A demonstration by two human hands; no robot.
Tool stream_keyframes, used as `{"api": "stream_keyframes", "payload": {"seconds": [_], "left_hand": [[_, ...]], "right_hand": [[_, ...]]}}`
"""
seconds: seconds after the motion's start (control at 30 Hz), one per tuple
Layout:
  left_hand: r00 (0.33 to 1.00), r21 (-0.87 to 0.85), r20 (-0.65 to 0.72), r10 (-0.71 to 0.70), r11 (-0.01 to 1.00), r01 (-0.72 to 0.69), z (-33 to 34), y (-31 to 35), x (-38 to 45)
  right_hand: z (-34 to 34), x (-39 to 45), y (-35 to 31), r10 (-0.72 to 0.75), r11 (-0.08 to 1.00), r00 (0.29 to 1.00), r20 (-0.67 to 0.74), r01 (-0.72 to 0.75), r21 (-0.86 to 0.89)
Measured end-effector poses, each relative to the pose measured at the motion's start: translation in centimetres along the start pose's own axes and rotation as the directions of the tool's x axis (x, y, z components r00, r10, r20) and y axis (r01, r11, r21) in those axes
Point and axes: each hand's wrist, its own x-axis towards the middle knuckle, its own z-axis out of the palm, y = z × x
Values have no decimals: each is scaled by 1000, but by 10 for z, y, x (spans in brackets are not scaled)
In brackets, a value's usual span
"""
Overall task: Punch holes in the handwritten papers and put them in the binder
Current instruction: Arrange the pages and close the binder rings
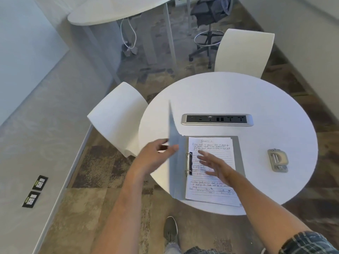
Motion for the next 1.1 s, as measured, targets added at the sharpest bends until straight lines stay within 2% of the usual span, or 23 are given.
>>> {"api": "stream_keyframes", "payload": {"seconds": [0.1, 0.2, 0.27, 0.37, 0.43, 0.5, 0.6, 0.67, 0.73, 0.8, 0.87, 0.93, 1.1], "left_hand": [[972, -23, 230, 49, 999, -45, 45, 13, -1], [927, 173, 368, 66, 975, -139, 91, 5, 12], [902, 291, 427, 68, 934, -208, 118, -10, 25], [878, 431, 467, 101, 842, -326, 147, -35, 43], [911, 572, 387, 143, 738, -359, 157, -52, 50], [966, 660, 240, 98, 713, -236, 161, -67, 54], [985, 592, 163, -47, 804, -60, 164, -87, 58], [985, 555, 167, -45, 830, -56, 171, -96, 60], [988, 574, 152, -17, 816, -74, 178, -100, 58], [990, 621, 144, 4, 778, -94, 183, -100, 55], [989, 663, 150, 10, 740, -108, 185, -101, 52], [988, 693, 156, 16, 710, -121, 187, -104, 51], [987, 789, 160, 28, 597, -145, 193, -111, 52]], "right_hand": [[-19, -13, -14, -78, 966, 997, 15, 71, 249], [-50, -27, -15, -127, 903, 988, -92, 154, 402], [-69, -38, -12, -101, 887, 976, -193, 176, 426], [-86, -49, -2, -23, 984, 925, -380, 87, 153], [-91, -53, 8, 2, 1000, 897, -442, 8, 20], [-93, -54, 17, 29, 998, 870, -492, -51, -32], [-92, -51, 26, -10, 961, 804, -594, -157, -229], [-87, -47, 35, -81, 878, 768, -635, -246, -411], [-81, -45, 45, -138, 774, 774, -618, -305, -555], [-74, -45, 56, -170, 594, 807, -565, -374, -713], [-70, -46, 68, -193, 400, 857, -477, -375, -836], [-69, -46, 82, -181, 286, 899, -398, -339, -896], [-71, -51, 103, -113, 120, 937, -330, -317, -941]]}}
